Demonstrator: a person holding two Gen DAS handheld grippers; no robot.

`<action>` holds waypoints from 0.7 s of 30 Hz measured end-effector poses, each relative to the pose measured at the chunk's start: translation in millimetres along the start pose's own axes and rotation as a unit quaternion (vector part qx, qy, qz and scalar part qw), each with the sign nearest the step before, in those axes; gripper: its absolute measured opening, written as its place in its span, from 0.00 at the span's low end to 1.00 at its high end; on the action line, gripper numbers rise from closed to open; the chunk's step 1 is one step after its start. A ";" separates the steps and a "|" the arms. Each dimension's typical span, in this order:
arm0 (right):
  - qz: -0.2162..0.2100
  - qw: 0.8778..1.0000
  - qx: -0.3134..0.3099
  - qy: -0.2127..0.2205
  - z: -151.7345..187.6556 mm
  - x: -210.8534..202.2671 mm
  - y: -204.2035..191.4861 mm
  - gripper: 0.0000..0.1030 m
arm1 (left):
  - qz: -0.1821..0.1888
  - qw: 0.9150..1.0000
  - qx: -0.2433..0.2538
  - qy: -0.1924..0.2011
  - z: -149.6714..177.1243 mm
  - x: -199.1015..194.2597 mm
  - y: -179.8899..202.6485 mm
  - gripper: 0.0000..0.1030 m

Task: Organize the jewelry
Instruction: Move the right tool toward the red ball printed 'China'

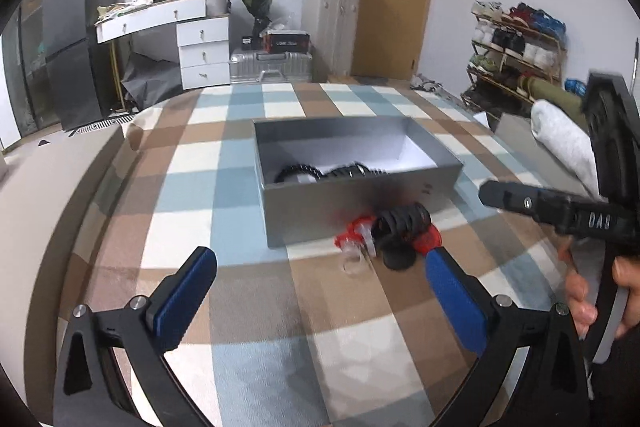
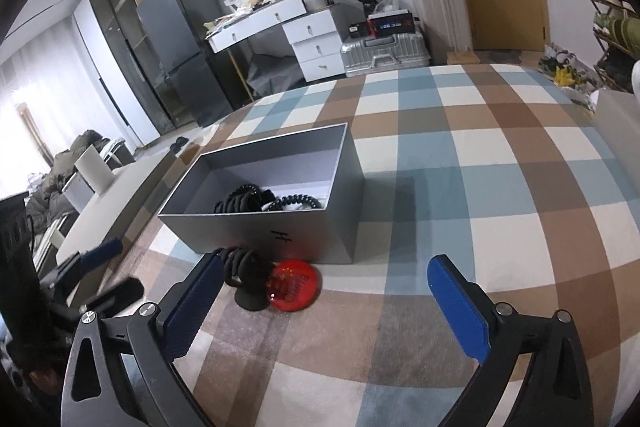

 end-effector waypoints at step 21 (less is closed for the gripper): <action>0.060 0.996 -0.042 -0.047 26.3 26.4 -0.4 1.00 | 0.001 0.999 -0.037 -0.023 16.2 5.3 -7.1 0.99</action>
Point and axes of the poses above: each gripper's, at about its wrist camera, not at the fingertips, and x roughly the way its jaws point, y to its right, z to its underside, the point moved 8 cm from there along x, roughly the way its jaws point, and after that the axes turned 10 degrees about x, right-handed, at the moved point
